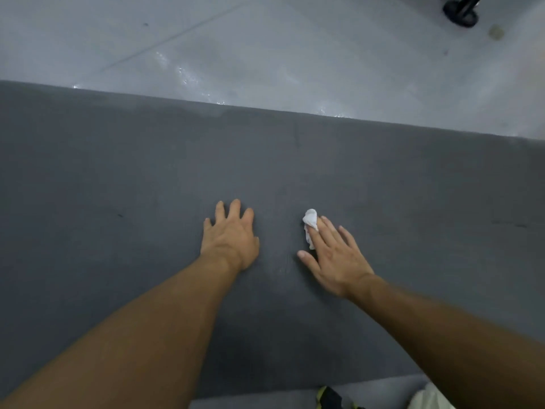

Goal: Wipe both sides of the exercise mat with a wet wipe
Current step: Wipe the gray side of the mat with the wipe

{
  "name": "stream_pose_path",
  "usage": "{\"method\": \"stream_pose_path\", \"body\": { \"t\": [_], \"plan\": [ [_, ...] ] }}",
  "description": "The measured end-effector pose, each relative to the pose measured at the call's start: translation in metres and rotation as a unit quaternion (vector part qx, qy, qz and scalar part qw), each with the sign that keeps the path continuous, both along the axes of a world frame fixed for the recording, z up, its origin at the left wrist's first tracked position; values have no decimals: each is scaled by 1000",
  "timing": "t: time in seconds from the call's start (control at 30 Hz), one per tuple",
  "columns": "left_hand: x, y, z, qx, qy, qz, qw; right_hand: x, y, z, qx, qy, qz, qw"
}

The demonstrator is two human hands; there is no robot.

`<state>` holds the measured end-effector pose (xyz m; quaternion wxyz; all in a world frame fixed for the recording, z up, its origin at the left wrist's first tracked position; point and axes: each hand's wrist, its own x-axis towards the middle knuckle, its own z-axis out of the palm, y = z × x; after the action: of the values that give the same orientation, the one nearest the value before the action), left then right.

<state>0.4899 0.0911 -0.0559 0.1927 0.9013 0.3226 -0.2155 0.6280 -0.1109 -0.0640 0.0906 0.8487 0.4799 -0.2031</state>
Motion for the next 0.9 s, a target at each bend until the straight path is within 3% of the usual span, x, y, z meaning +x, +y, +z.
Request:
{"method": "stream_pose_path", "body": {
  "t": [0.23, 0.43, 0.67, 0.77, 0.9],
  "plan": [
    [40, -25, -2, -4, 17, 76, 997, 116, 1, -8, 45, 2, -150, 988],
    [70, -43, -11, 24, 8, 150, 988, 184, 28, -13, 104, 25, -201, 974],
    [82, -47, -10, 25, 19, 169, 985, 137, 67, -22, 146, 109, -55, 982],
    [83, -48, -10, 37, 7, 176, 984, 115, 73, -22, 154, 149, 51, 975],
    [86, -49, -11, 55, -10, 188, 981, 121, 78, -32, 180, 102, 84, 975]
  ]
}}
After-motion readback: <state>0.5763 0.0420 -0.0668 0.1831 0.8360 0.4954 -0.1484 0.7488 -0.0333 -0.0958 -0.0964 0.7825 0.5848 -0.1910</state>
